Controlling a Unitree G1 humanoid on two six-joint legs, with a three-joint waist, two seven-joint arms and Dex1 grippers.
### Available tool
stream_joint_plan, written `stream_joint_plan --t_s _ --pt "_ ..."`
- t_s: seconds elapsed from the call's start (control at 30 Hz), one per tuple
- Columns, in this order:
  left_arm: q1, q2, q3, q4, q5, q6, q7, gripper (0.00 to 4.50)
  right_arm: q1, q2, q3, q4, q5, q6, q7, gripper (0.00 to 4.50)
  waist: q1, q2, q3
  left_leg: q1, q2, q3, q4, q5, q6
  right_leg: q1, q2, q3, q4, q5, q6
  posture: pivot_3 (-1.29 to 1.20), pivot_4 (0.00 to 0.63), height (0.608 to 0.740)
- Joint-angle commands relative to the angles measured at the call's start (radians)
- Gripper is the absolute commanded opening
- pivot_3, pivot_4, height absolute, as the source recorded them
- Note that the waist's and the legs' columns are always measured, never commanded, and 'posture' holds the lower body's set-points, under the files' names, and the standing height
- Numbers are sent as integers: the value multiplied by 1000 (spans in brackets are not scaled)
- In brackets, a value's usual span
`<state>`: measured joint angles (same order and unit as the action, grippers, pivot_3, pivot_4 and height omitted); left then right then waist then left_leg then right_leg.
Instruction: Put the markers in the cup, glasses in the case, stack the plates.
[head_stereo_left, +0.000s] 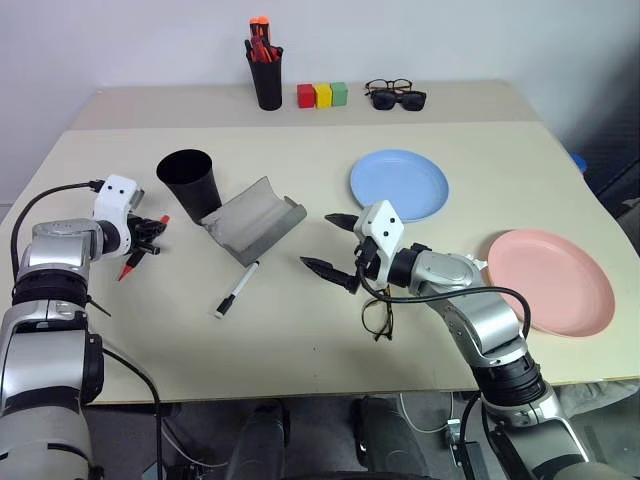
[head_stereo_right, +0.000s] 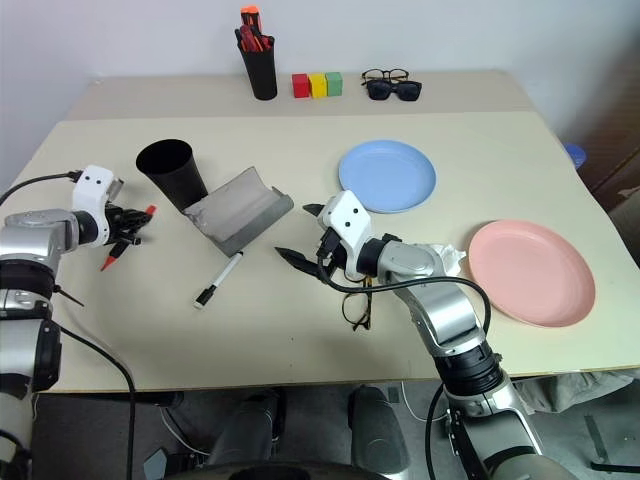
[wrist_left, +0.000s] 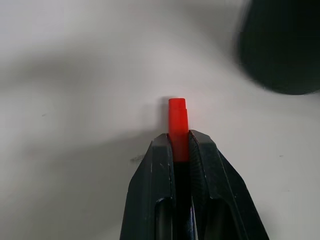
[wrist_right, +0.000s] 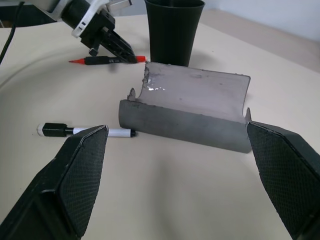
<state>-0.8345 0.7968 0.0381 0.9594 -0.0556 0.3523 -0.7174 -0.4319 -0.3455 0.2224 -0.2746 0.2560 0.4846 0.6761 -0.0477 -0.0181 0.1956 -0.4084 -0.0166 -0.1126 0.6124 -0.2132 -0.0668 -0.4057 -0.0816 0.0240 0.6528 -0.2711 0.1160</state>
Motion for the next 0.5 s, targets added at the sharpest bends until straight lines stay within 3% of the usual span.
stream_joint_plan --t_s 0.03,0.2,0.37,0.5 --pt "-24 37 144 -62 -18 -198 255 55 -24 7 -11 -25 4 -22 0 4500 4 -2 1 0 0 0 0 0 0 0 0 0 0 0 0 0 150 740" --pt "-69 -44 296 -324 -119 -377 407 55 -68 37 -16 24 -10 -53 -26 4500 19 -5 1 -3 -1 -1 1 0 -1 -1 -1 -1 -1 0 0 0 150 740" --pt "-111 -202 268 -543 -176 -346 441 55 -156 119 -51 130 -44 -114 -124 4500 32 -5 1 -3 -2 -1 1 1 -2 0 -2 0 -2 1 1 0 150 740" --pt "-81 -307 196 -567 -113 -426 461 55 -175 141 -58 150 -43 -137 -134 4500 30 -4 0 -2 -2 -1 1 1 -2 0 -2 0 -2 1 1 0 150 740"
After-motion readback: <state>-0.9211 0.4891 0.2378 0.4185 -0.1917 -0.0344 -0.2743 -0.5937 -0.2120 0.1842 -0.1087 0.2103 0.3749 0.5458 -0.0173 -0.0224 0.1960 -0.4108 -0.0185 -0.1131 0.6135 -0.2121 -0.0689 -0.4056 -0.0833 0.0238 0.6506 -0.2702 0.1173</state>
